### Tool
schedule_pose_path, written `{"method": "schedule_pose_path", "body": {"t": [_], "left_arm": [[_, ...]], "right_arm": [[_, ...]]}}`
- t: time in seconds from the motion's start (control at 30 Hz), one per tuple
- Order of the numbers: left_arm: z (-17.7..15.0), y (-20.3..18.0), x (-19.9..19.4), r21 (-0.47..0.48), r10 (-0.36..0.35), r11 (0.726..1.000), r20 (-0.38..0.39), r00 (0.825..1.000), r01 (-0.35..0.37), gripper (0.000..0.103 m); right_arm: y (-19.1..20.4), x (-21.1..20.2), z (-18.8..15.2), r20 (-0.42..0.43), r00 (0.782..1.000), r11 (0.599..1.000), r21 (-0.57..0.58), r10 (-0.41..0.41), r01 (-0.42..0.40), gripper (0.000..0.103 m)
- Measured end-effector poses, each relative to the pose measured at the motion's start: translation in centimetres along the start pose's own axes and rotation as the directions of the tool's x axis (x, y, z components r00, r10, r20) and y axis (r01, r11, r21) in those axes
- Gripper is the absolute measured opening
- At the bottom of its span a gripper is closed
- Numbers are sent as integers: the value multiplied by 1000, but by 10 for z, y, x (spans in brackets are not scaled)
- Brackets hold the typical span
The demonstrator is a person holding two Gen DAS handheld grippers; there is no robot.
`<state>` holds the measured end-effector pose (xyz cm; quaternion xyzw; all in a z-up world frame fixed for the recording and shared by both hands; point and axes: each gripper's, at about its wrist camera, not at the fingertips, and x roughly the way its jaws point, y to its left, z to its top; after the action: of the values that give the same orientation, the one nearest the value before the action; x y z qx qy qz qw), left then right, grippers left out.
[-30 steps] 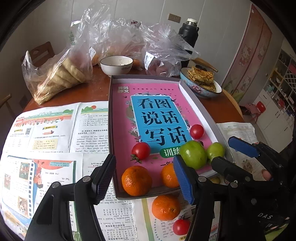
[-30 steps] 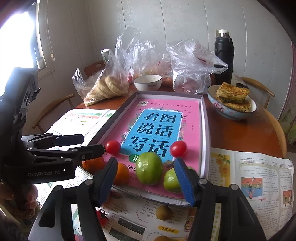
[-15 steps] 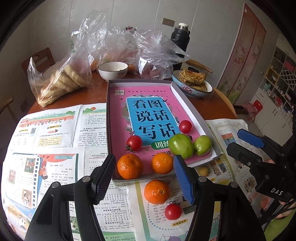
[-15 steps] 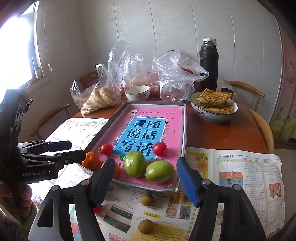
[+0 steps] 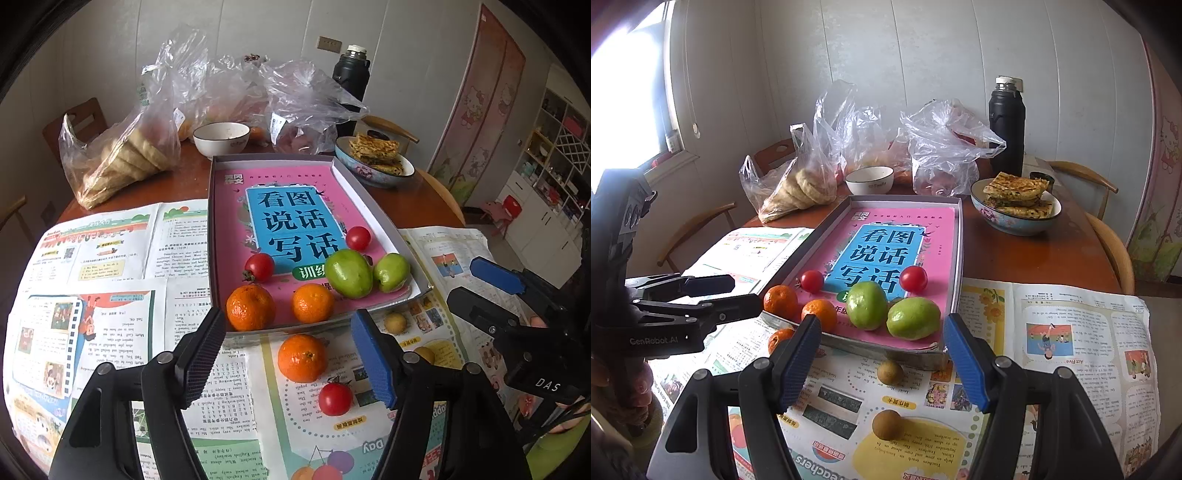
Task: Organize fruits
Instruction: 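Withdraw both open tools from the tray toward the loose fruit on the newspaper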
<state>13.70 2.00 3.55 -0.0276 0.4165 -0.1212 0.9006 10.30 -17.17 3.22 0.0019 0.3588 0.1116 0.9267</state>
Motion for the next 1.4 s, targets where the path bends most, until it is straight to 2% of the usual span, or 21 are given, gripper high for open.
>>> {"method": "schedule_pose_path", "body": {"t": [0.1,0.73,1.17,1.4], "left_arm": [[-3,-1,-1,-4,-3,1000,-5,1000,3,75],[-29,-11,3,38,-21,999,-68,997,24,75],[-59,-15,19,63,-25,997,-150,988,34,75],[-64,-21,28,61,-40,997,-166,985,50,75]], "right_arm": [[1,-3,-3,4,1000,1000,-1,-8,8,76],[0,-4,-26,-33,999,1000,9,5,-5,76],[3,6,-49,-97,995,1000,1,18,-18,76],[3,13,-59,-128,992,1000,-4,19,-20,76]]}}
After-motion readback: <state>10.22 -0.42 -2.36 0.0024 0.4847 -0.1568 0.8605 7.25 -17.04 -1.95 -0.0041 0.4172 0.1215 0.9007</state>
